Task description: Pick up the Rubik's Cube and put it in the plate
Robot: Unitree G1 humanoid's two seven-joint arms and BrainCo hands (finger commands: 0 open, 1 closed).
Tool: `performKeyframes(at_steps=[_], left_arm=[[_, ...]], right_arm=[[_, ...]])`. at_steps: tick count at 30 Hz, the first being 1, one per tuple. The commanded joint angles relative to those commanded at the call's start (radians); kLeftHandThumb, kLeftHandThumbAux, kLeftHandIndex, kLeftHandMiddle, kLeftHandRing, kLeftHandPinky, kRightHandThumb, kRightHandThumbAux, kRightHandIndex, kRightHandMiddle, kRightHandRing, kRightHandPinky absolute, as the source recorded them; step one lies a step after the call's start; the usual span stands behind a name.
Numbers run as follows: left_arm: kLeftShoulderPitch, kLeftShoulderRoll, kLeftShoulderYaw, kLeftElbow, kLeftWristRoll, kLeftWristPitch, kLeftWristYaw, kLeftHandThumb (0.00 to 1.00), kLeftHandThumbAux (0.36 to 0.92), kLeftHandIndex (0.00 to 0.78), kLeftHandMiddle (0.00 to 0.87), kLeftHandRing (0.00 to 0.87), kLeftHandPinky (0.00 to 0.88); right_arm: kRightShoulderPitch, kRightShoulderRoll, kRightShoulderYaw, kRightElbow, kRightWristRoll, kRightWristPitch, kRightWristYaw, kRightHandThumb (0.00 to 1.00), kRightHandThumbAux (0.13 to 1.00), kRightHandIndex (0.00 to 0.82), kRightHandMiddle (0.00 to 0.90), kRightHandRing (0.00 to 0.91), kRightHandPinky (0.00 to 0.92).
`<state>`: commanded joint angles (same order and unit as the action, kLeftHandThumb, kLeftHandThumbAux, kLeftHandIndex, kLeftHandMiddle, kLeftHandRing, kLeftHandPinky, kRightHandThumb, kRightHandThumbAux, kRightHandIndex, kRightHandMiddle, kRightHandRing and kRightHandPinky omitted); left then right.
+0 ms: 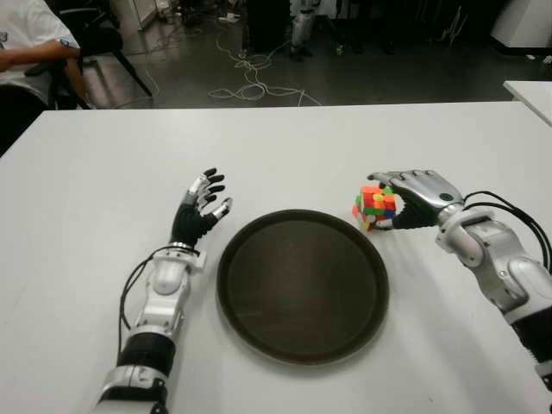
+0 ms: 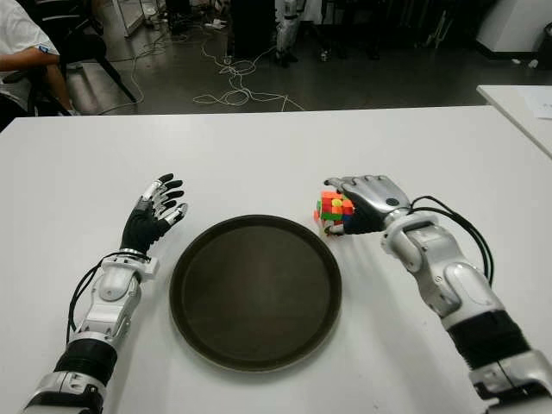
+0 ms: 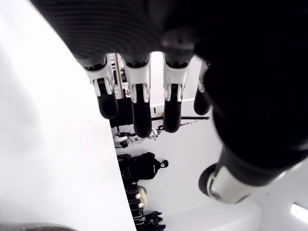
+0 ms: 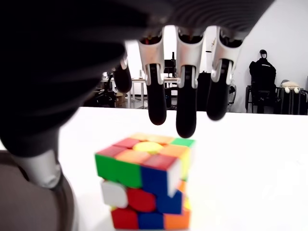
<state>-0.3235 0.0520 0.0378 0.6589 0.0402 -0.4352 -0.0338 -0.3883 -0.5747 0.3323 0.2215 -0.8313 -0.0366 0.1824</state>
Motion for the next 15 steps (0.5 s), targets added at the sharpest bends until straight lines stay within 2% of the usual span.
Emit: performKeyframes(at_steps=[6, 10, 13, 15], left_arm=[[-0.008, 0.002, 0.003, 0.02, -0.001, -0.01, 0.001, 0.07, 0.727, 0.123, 0.186, 0.164, 0.129], [-0.012, 0.005, 0.003, 0.031, 0.003, -0.02, 0.002, 0.067, 0.705, 0.125, 0.19, 0.17, 0.131], [-0.014, 0.008, 0.002, 0.038, 0.007, -0.025, 0.003, 0.065, 0.715, 0.122, 0.192, 0.169, 0.122], [-0.015, 0.011, 0.0, 0.041, 0.012, -0.03, 0.003, 0.062, 0.726, 0.12, 0.189, 0.163, 0.111]], right_arm=[[-0.032, 0.021, 0.018, 0.058, 0.002, 0.02, -0.008, 0.177, 0.489, 0.074, 0.189, 0.235, 0.278], [-0.051, 0.036, 0.025, 0.081, 0.008, 0.031, -0.016, 0.17, 0.415, 0.02, 0.069, 0.103, 0.148], [-0.063, 0.043, 0.028, 0.092, 0.012, 0.034, -0.016, 0.158, 0.353, 0.006, 0.022, 0.033, 0.057], [-0.09, 0.053, 0.036, 0.145, 0.01, 0.025, -0.031, 0.156, 0.311, 0.003, 0.011, 0.017, 0.029]])
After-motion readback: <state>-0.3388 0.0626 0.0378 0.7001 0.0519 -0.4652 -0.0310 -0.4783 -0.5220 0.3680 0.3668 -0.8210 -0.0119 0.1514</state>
